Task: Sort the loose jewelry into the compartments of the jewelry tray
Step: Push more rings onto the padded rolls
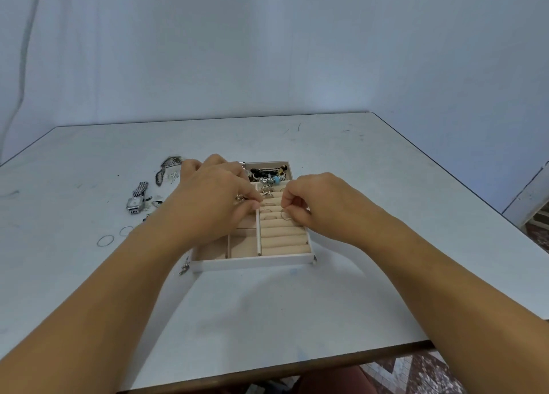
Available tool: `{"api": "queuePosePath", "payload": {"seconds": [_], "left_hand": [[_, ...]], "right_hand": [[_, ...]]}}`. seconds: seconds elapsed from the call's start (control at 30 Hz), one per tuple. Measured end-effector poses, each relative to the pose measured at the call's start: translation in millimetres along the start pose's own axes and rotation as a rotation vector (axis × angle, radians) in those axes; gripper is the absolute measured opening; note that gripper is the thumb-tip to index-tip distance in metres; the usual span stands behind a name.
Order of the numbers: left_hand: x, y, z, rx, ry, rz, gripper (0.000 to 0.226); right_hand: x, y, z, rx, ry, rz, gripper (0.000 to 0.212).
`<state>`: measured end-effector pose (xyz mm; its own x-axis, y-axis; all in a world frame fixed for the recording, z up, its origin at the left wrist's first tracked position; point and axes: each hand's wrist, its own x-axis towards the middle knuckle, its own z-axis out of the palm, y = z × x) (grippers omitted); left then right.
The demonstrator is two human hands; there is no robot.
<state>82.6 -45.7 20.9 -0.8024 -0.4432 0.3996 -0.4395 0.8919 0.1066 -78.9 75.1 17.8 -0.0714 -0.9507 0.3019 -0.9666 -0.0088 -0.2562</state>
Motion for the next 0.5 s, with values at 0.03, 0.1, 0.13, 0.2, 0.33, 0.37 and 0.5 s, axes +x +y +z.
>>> {"api": "queuePosePath", "payload": {"seconds": [0.03, 0.1, 0.13, 0.2, 0.33, 0.37, 0.5], "left_hand": [[0.0, -2.4, -2.7, 0.008, -0.016, -0.002, 0.015], [-0.6, -7.7, -7.7, 0.008, -0.037, -0.006, 0.016], [-1.3, -11.3, -9.7, 0.001, -0.044, -0.01, 0.016], [-4.0, -18.8, -12.8, -0.003, -0.062, -0.022, 0.016], [-13.5, -33.1, -11.0, -0.063, -0.086, -0.036, 0.017], [-15.6, -35.4, -9.3, -0.081, -0.079, -0.036, 0.016], [-19.7, -38.6, -1.6, -0.151, -0.043, -0.023, 0.015]], "right_hand": [[0.4, 0.0, 0.9, -0.008, 0.004, -0.003, 0.01], [1.4, 0.3, 2.9, -0.041, 0.012, -0.016, 0.009], [1.7, 0.6, 3.6, -0.054, 0.012, -0.023, 0.009], [2.0, 1.0, 4.8, -0.058, -0.011, -0.031, 0.007], [2.5, -0.5, 2.3, -0.041, -0.092, -0.015, 0.008], [3.2, -0.4, 1.3, -0.041, -0.111, -0.004, 0.009], [8.6, 0.8, 3.6, -0.073, -0.156, 0.031, 0.01]]}}
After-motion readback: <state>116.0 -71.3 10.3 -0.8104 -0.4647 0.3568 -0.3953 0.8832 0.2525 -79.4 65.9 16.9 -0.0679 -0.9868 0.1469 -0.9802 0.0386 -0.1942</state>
